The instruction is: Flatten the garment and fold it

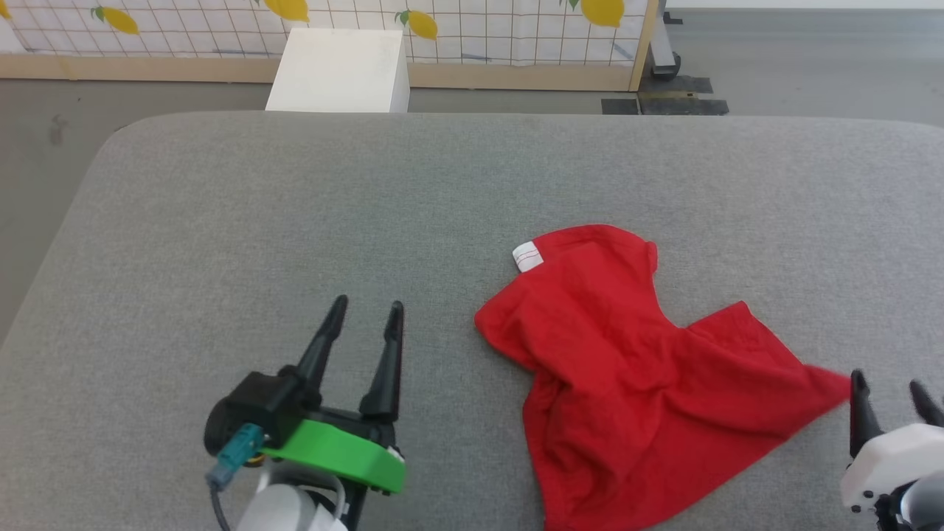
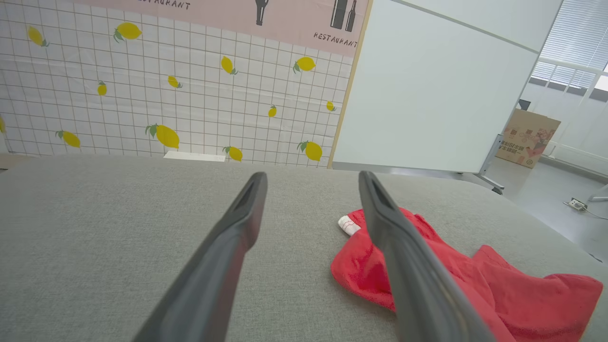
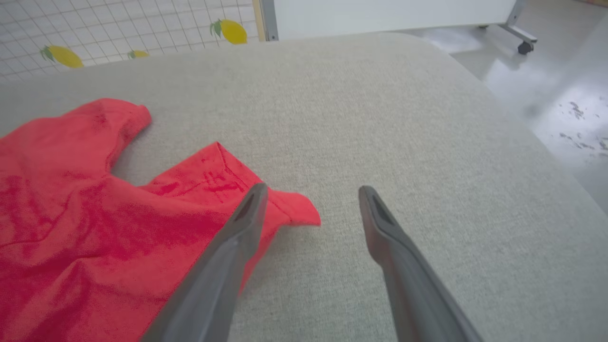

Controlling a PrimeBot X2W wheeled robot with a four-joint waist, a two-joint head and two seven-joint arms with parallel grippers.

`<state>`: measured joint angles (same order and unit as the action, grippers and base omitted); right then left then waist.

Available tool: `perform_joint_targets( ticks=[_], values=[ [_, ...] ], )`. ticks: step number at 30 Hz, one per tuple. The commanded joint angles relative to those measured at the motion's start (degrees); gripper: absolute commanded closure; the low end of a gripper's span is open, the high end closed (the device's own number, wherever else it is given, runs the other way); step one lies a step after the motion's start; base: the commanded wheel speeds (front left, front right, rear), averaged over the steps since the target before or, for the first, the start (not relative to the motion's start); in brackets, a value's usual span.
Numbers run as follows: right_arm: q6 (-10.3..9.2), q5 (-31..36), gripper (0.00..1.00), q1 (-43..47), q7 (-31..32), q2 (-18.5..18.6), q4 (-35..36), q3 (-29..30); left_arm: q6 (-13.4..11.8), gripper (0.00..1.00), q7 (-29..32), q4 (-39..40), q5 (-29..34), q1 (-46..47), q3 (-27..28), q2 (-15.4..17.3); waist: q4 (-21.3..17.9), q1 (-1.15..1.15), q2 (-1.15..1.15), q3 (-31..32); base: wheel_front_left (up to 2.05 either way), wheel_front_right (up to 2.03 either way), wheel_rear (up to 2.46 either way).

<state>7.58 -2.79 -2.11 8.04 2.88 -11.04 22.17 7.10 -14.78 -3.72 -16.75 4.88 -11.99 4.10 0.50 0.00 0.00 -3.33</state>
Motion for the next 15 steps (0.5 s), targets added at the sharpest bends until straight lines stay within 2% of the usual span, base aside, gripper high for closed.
perform_joint_targets(
  ticks=[1, 4, 9, 13, 15],
  values=[
    [-0.09, -0.5, 0.0, 1.4, -3.6, 0.0, 1.9, -0.6, 0.4, 0.0, -0.2, -0.3, -0.4, -0.4, -0.9, 0.4, -0.2, 0.0, 0.0, 0.2, 0.0, 0.0, 0.0],
    [-0.09, -1.8, 0.0, 3.6, -10.4, 0.0, 6.0, -3.7, 0.4, 0.0, -0.2, -1.1, -0.5, -0.1, -4.2, 0.6, -0.7, 0.0, 0.0, 0.2, 0.0, 0.0, 0.0],
    [-0.09, -2.9, 0.0, 5.4, -15.5, 0.0, 9.5, -8.6, 0.4, 0.0, 0.5, -5.3, -1.2, 2.8, -12.2, 0.4, -1.7, 0.0, 0.0, -0.5, 0.0, 0.0, 0.0],
    [-0.09, -3.6, 0.0, 4.7, -16.6, 0.0, 9.5, -11.3, 0.4, 0.0, 5.9, -10.0, -2.7, 8.0, -19.8, 0.0, -2.4, 0.0, 0.0, -1.3, 0.0, 0.0, 0.0],
    [-0.09, -4.0, 0.0, 4.2, -16.6, 0.0, 9.6, -12.6, 0.4, 0.0, 9.5, -13.1, -3.5, 10.8, -21.9, -0.2, -2.9, 0.0, 0.0, -1.8, 0.0, 0.0, 0.0]
  ],
)
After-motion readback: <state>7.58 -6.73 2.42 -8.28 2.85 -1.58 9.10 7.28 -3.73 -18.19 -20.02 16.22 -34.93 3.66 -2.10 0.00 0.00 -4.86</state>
